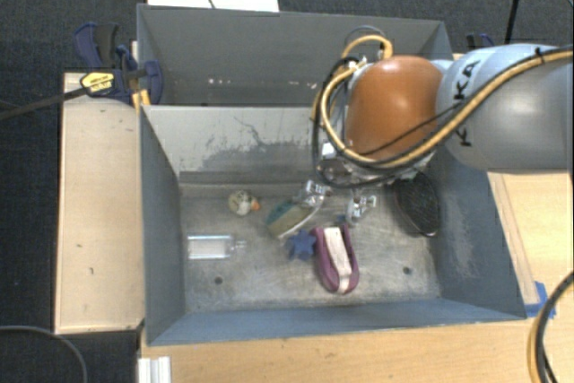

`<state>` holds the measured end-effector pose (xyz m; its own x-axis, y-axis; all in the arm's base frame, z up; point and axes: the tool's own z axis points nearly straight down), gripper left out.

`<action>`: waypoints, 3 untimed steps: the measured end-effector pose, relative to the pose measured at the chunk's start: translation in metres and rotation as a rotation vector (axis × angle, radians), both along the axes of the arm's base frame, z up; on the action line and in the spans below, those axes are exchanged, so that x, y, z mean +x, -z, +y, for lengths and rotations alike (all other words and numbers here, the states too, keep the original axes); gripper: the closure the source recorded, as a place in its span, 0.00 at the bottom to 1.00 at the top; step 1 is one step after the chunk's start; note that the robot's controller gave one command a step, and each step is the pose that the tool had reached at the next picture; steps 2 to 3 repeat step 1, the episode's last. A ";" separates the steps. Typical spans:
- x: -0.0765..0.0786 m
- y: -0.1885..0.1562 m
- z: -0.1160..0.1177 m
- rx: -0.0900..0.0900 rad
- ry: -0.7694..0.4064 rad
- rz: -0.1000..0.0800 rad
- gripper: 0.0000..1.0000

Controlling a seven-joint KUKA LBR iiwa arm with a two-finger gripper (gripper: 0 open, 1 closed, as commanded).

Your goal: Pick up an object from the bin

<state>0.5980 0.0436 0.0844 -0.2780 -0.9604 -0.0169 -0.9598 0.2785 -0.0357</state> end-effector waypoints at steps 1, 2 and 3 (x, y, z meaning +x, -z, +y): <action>-0.017 -0.123 0.044 -0.001 0.051 0.029 1.00; -0.017 -0.123 0.044 -0.001 0.051 0.029 1.00; -0.017 -0.123 0.044 -0.001 0.051 0.029 1.00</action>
Offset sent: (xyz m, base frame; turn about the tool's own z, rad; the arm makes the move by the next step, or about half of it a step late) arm -0.0187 0.0417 0.1175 0.0524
